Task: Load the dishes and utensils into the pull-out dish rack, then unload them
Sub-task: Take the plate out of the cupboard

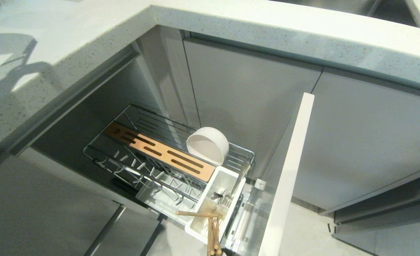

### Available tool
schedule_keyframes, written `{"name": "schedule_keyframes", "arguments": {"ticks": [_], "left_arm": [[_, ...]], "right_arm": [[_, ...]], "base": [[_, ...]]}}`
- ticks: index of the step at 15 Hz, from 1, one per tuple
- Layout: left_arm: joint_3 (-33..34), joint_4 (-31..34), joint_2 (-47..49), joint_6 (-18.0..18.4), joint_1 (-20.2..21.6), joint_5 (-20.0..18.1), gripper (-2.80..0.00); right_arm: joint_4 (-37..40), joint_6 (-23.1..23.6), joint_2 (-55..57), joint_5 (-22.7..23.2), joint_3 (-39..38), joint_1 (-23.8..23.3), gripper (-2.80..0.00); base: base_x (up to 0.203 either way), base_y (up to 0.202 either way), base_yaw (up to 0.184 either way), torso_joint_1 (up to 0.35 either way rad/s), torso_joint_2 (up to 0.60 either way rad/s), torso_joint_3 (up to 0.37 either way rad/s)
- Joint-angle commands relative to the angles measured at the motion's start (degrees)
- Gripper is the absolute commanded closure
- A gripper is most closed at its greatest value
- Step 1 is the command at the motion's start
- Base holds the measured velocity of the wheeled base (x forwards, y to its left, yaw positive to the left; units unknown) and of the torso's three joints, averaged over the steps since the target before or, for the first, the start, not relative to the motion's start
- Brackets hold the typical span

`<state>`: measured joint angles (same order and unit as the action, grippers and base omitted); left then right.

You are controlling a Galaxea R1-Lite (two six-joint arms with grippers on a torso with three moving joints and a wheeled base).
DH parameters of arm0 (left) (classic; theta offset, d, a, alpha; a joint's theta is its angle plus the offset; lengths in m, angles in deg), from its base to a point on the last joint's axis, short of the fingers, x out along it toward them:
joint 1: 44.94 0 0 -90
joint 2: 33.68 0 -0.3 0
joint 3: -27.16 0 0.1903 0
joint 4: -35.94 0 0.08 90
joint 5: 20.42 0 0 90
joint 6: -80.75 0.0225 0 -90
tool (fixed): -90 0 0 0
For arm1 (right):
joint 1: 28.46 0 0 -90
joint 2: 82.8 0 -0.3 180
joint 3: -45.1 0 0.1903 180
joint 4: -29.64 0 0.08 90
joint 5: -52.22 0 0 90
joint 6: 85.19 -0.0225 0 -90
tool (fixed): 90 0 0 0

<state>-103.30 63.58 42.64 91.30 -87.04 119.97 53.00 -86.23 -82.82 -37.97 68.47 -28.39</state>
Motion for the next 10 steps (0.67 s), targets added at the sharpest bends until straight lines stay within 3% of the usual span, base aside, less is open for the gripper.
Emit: {"name": "schedule_keyframes", "arguments": {"ticks": [1,6,8,10], "left_arm": [[0.3,0.8,-2.7,0.1,3.6,-1.3,0.00],[2.0,6.6,-7.6,0.4,12.0,-9.3,0.00],[2.2,11.4,-10.1,0.2,18.3,-14.6,0.00],[2.5,16.5,-12.2,0.3,22.1,-19.0,0.00]], "right_arm": [[0.0,0.0,0.0,0.0,-0.1,0.0,0.00],[0.0,0.0,0.0,0.0,-0.1,0.0,0.00],[0.0,0.0,0.0,0.0,-0.1,0.0,0.00],[0.0,0.0,0.0,0.0,-0.1,0.0,0.00]], "base": [[0.000,0.000,0.000,0.000,0.00,0.000],[0.000,0.000,0.000,0.000,0.00,0.000],[0.000,0.000,0.000,0.000,0.00,0.000],[0.000,0.000,0.000,0.000,0.00,0.000]]}}
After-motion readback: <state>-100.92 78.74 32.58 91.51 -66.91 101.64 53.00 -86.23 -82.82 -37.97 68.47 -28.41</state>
